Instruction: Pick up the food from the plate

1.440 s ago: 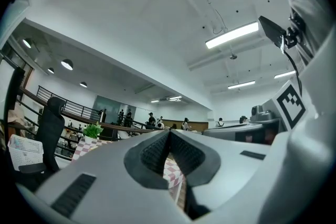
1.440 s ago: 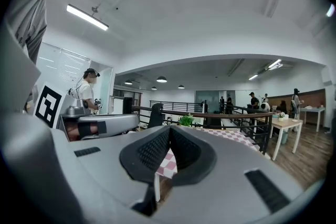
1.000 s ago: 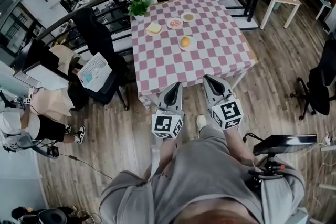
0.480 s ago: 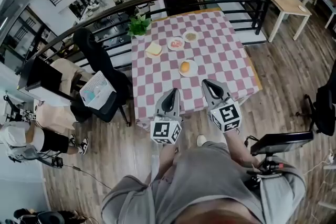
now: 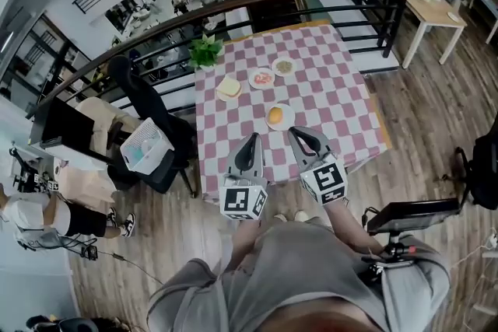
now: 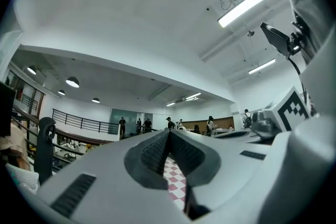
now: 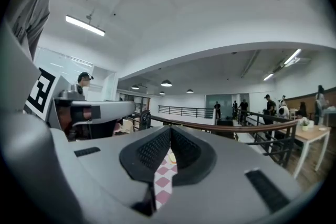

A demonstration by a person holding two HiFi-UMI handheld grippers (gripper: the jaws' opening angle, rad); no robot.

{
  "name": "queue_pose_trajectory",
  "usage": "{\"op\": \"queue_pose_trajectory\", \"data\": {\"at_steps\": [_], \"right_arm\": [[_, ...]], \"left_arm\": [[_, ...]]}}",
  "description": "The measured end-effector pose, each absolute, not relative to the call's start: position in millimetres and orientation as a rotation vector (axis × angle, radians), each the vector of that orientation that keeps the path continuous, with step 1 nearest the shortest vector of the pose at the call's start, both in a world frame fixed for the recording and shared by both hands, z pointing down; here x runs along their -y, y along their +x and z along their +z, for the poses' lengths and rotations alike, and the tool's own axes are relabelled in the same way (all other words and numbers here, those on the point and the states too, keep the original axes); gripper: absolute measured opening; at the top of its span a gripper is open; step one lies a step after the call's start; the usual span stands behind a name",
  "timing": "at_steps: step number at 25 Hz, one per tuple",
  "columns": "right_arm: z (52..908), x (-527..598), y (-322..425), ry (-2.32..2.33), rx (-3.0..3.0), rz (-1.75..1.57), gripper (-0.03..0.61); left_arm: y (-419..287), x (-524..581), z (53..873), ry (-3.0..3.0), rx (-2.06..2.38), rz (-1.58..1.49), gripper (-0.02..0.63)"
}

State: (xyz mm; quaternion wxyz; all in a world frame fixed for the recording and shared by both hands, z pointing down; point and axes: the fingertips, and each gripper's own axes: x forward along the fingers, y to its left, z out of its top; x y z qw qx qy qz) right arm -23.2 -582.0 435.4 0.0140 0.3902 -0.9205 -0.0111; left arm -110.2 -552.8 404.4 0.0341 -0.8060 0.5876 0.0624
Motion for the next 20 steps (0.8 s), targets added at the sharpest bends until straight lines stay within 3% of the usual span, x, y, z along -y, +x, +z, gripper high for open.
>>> {"op": "queue_pose_trajectory", "data": {"at_steps": [20], "right_arm": [[427, 617, -44, 1.25, 2.89, -0.014, 0.015]], "left_arm": [[-166, 574, 423, -2.482, -1.852, 0.219, 0.009]]}}
